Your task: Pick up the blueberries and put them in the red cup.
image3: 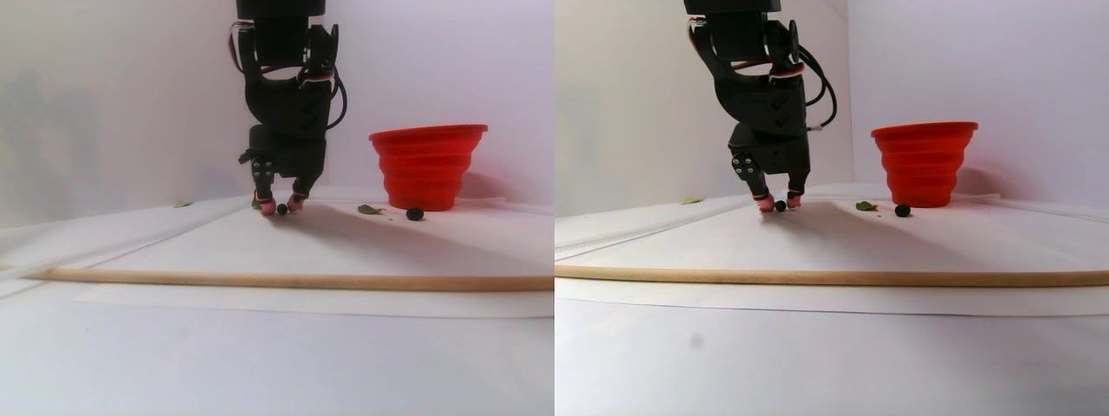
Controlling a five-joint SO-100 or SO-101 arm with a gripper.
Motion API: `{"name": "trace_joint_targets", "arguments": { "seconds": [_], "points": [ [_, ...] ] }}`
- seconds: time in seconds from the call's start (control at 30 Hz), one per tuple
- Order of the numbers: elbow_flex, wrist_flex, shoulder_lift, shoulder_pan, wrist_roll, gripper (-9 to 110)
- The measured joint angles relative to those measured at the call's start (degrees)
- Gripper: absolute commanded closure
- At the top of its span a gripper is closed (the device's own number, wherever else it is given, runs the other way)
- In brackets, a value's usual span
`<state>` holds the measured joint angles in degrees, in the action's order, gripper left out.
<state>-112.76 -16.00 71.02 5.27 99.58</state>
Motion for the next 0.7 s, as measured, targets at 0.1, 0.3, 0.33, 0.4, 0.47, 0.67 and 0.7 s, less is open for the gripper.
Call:
{"name": "trace_joint_targets", "arguments": {
  "seconds": [0.1,0.3,0.33,0.4,0.47,0.67,0.7],
  "points": [
    [0.0,0.0,0.0,-0.2,0.6,90],
    [0.0,0.0,0.0,-0.2,0.9,90],
    [0.0,0.0,0.0,-0.2,0.9,90],
    [0.0,0.0,0.0,-0.2,0.9,90],
    [0.0,0.0,0.0,-0.2,0.9,91],
    [-0.9,0.0,0.5,0.2,1.0,91],
    [-1.1,0.0,0.5,0.3,1.2,91]
  ]
}}
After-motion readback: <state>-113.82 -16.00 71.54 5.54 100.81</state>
